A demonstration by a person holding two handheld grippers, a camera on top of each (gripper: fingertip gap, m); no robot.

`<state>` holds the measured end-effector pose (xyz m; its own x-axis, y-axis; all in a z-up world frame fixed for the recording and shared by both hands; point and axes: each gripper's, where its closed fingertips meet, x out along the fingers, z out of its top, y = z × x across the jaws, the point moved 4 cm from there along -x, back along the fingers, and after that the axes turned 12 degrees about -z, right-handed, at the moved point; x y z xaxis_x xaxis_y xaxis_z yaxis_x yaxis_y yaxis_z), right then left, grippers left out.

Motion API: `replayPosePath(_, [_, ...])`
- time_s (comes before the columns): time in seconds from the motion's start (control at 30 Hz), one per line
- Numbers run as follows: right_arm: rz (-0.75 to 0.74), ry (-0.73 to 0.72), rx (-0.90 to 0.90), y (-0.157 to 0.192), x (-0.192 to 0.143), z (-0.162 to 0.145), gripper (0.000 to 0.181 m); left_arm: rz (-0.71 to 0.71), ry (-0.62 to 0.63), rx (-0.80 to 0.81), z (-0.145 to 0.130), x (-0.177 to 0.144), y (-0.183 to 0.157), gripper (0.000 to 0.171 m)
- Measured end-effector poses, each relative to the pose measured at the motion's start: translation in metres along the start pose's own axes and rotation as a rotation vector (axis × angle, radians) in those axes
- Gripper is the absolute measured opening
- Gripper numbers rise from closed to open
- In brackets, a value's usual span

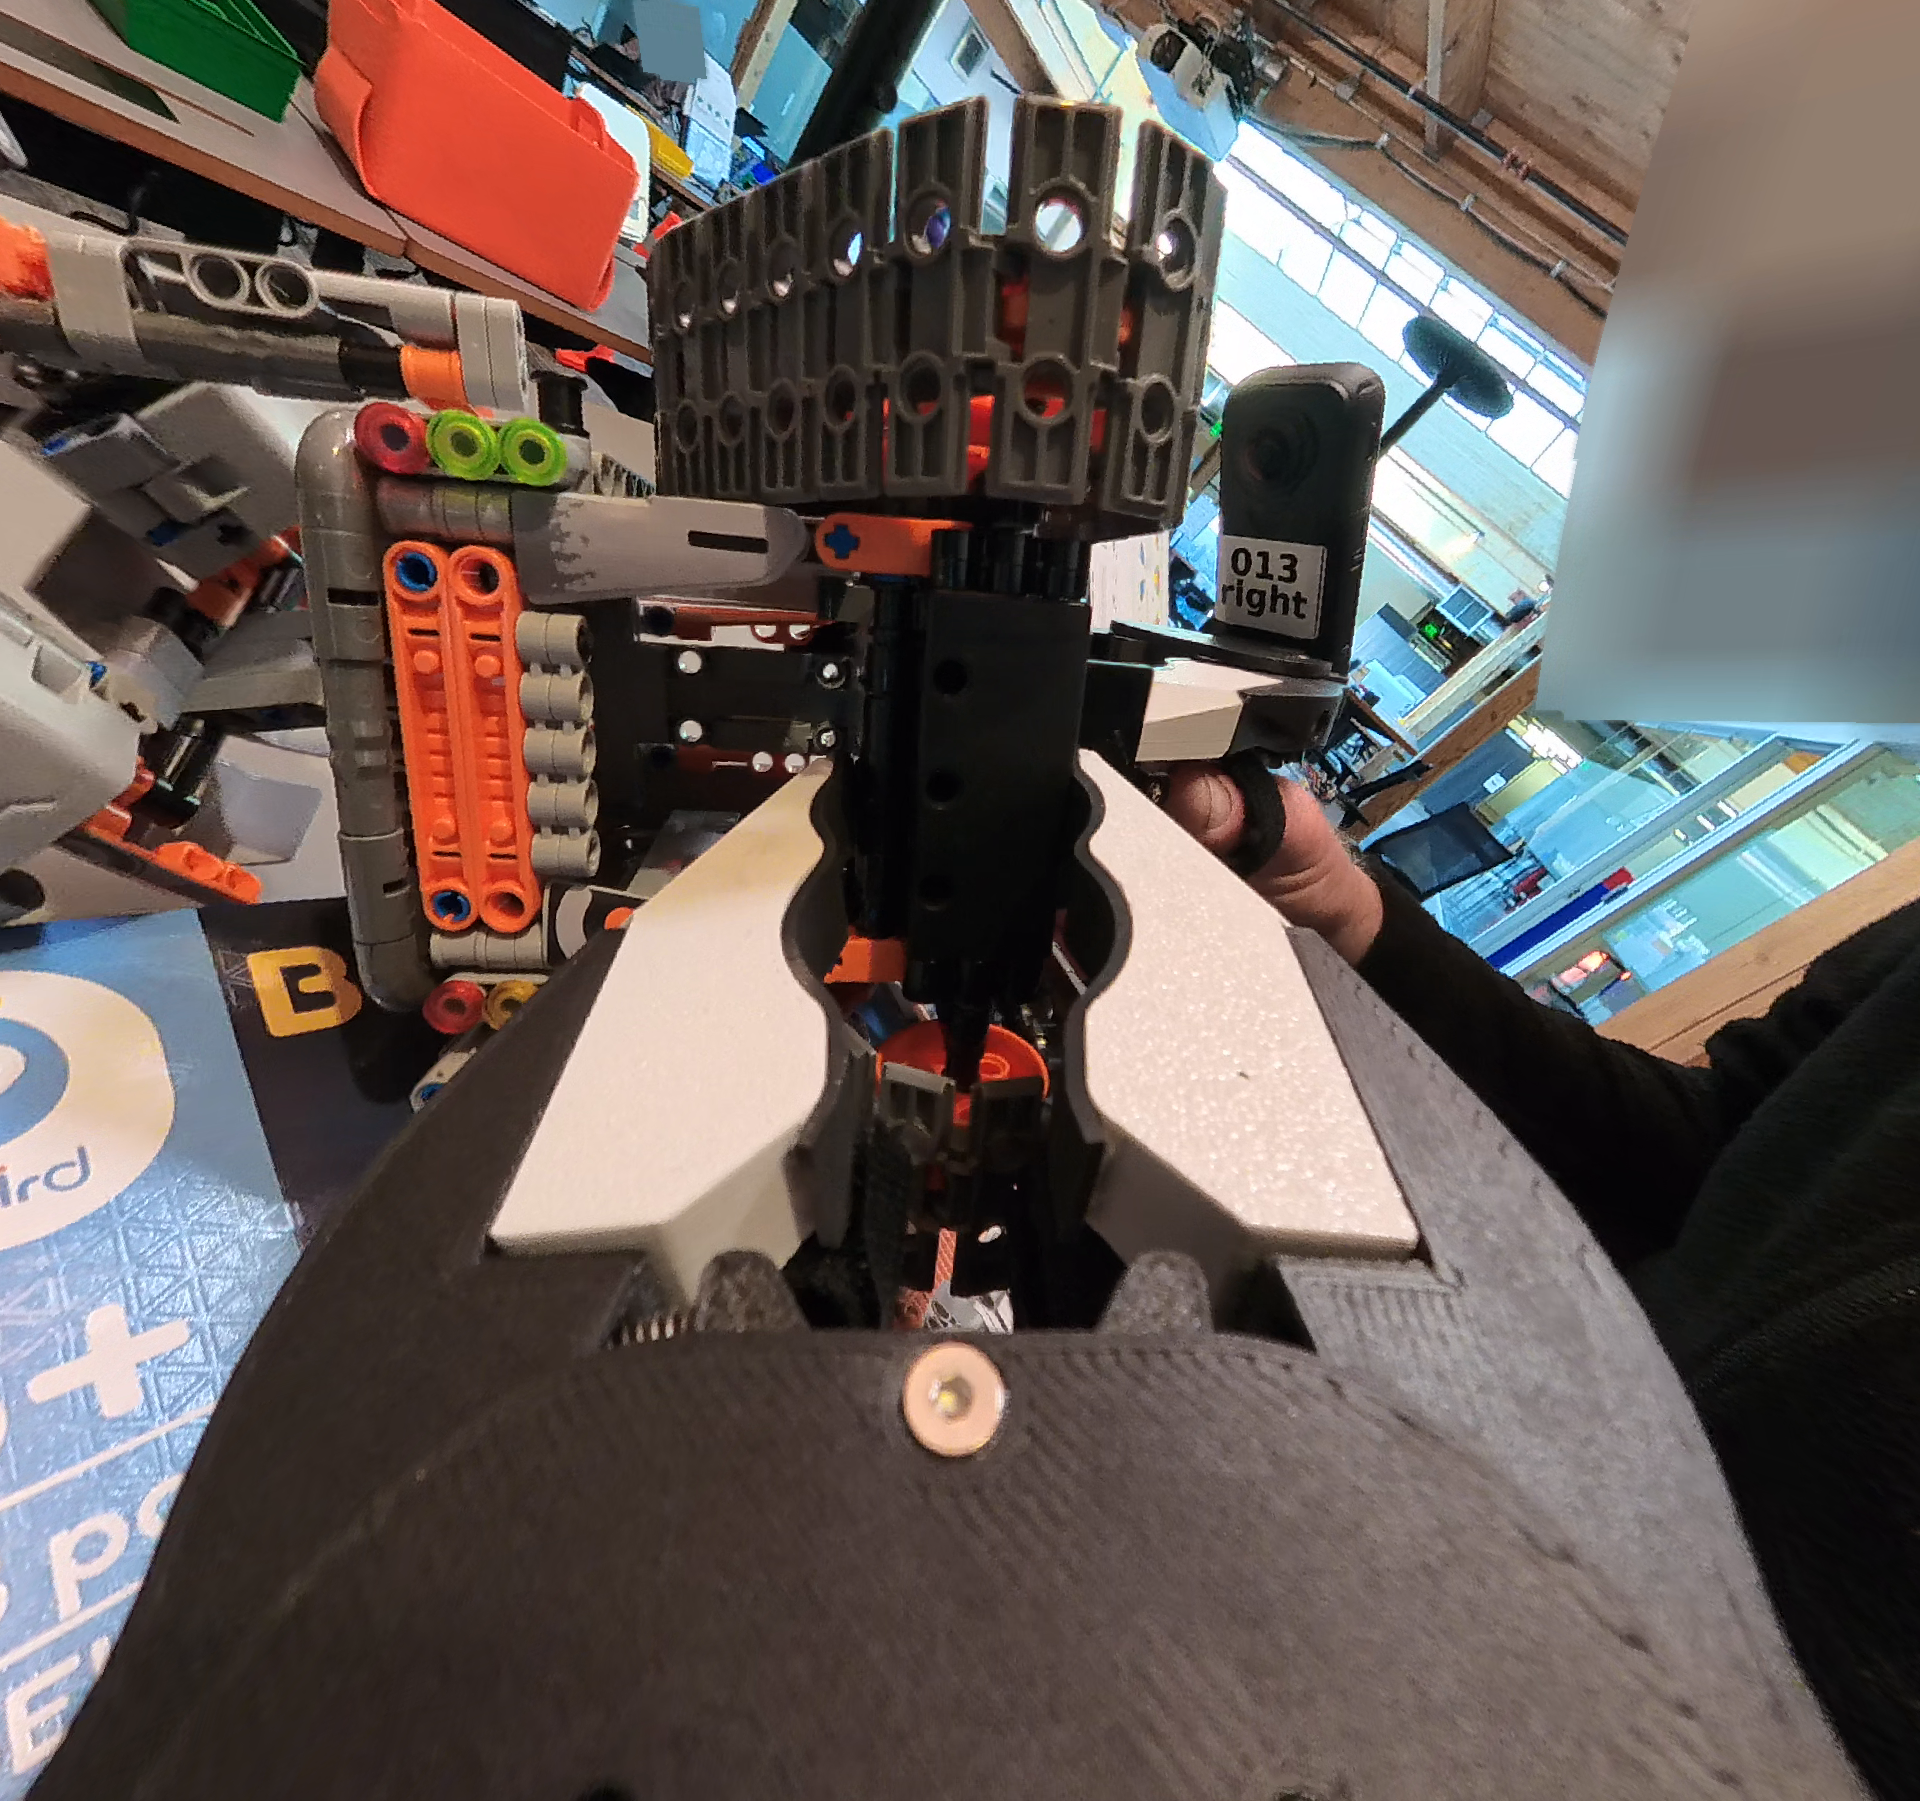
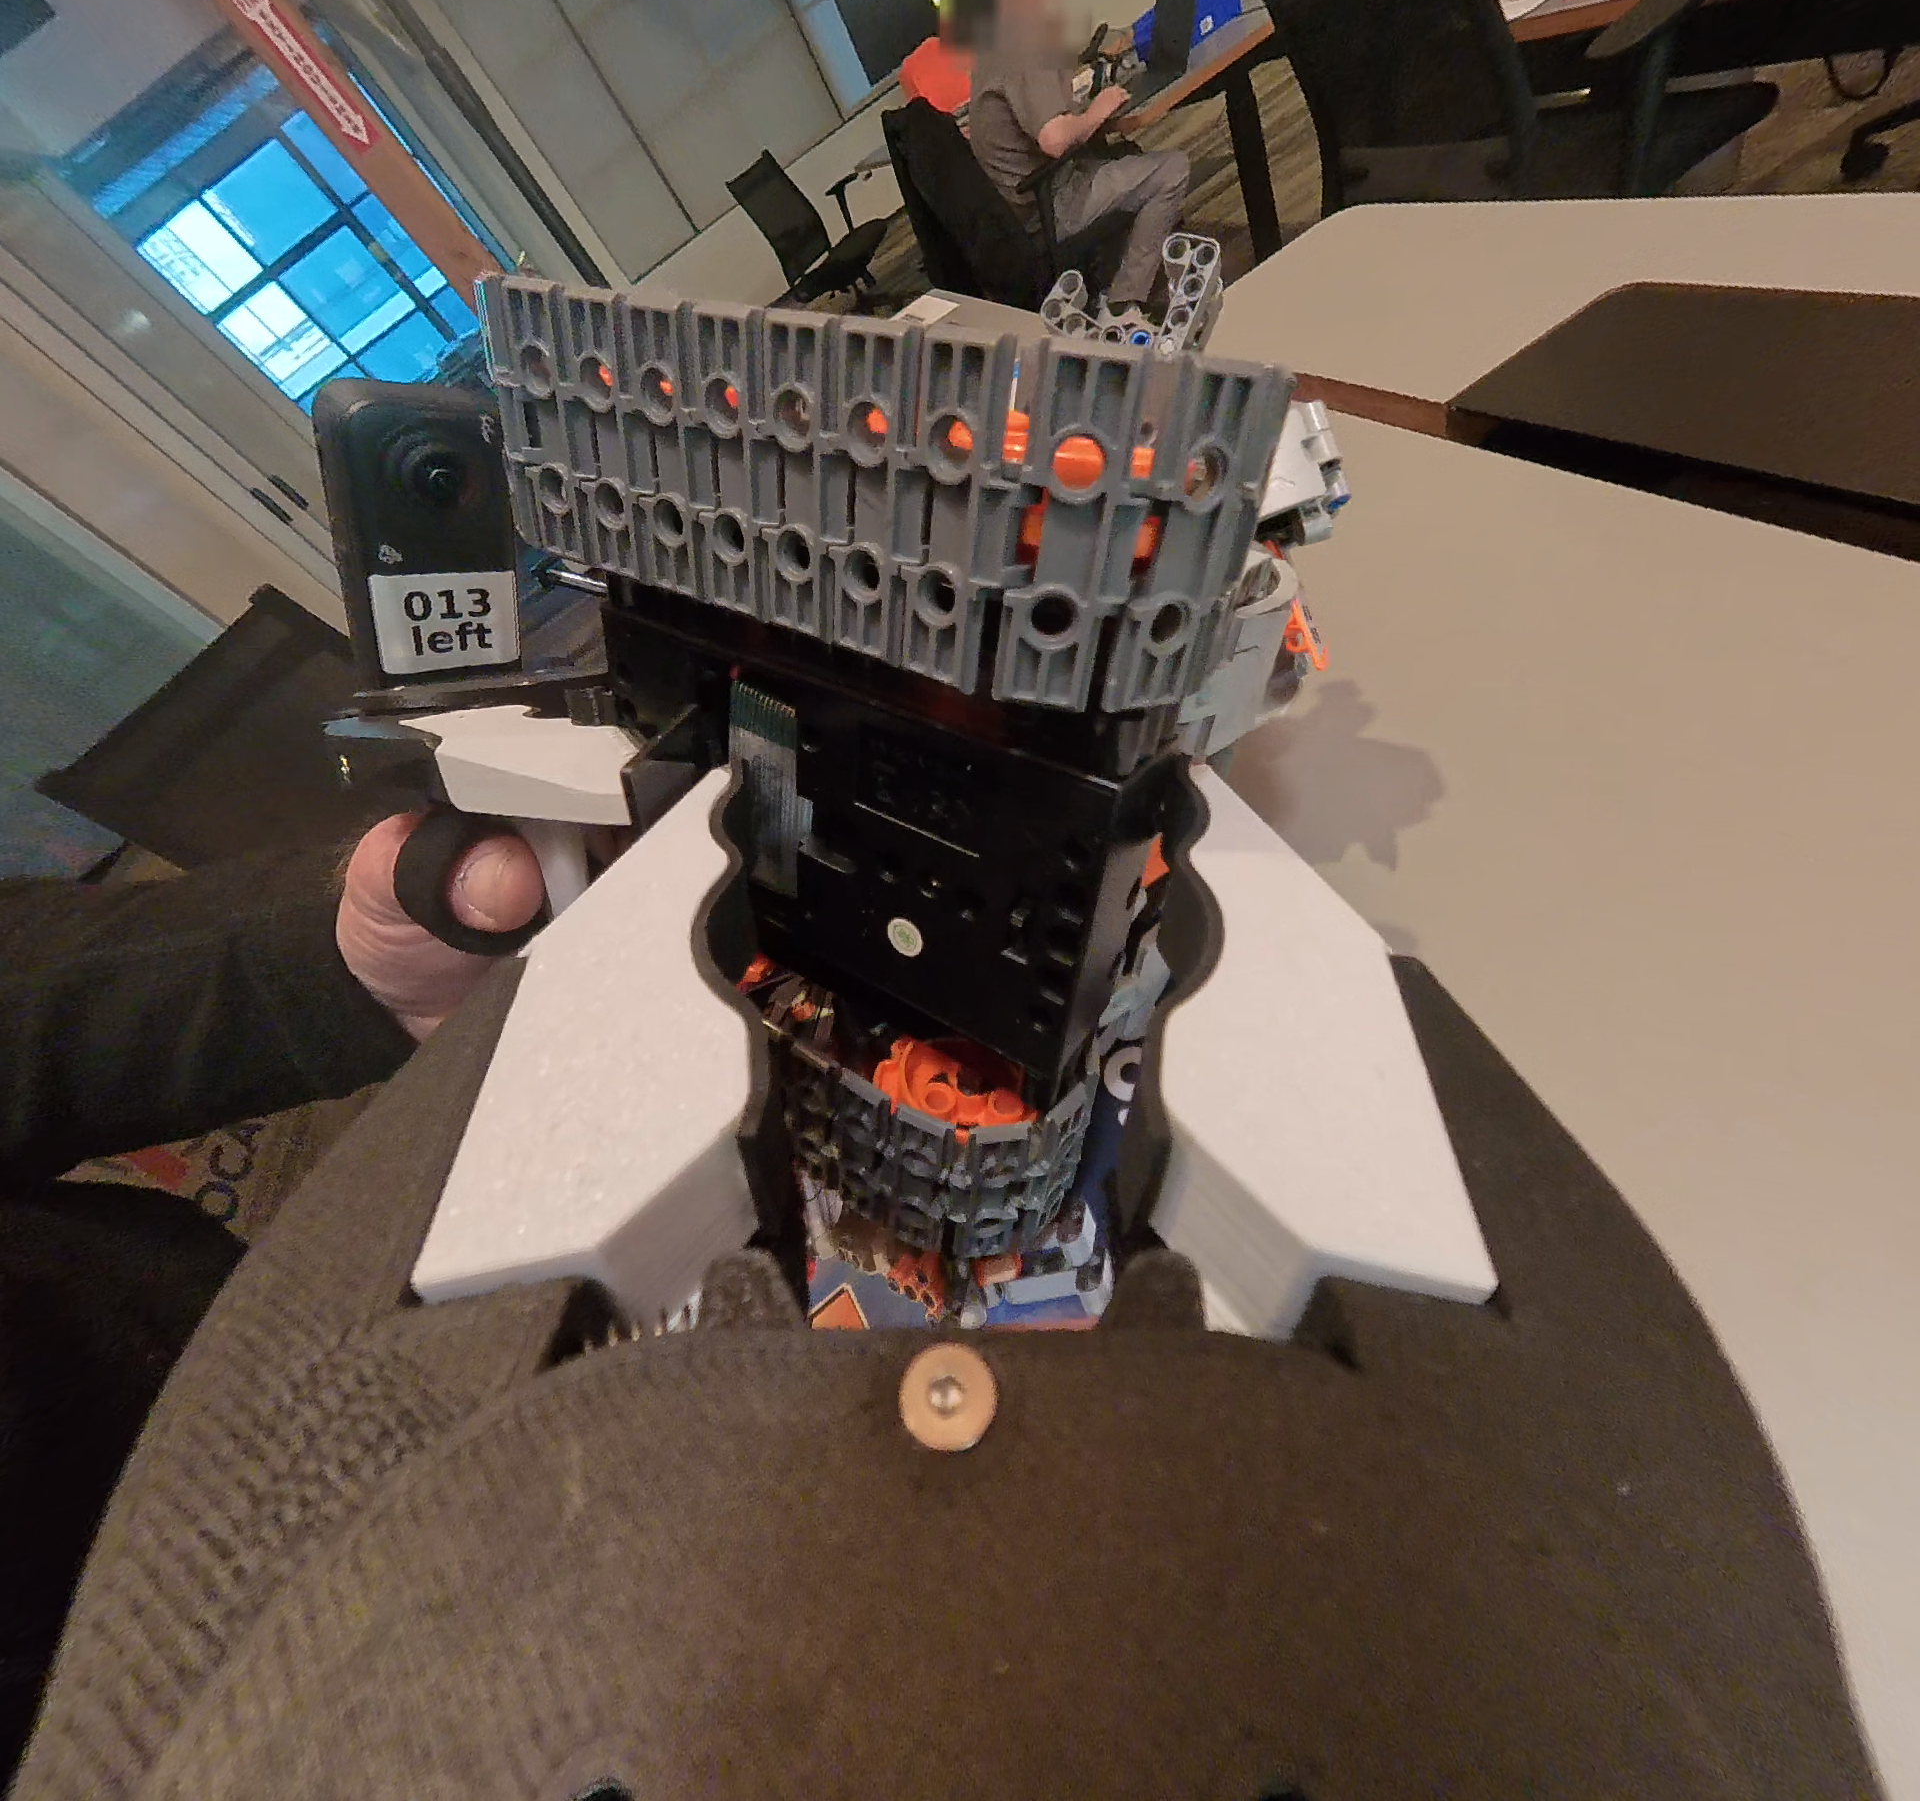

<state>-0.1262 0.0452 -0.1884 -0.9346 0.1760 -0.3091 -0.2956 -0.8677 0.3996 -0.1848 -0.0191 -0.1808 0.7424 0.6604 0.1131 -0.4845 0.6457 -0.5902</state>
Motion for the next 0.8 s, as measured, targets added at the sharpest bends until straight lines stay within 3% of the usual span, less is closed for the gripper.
replayPosePath(0.8, [0.046, 0.085, 0.032, -0.012, 0.004, 0.009, 0.07, 0.056, -0.016, -0.047, 0.008, 0.005, 0.007, 0.035])
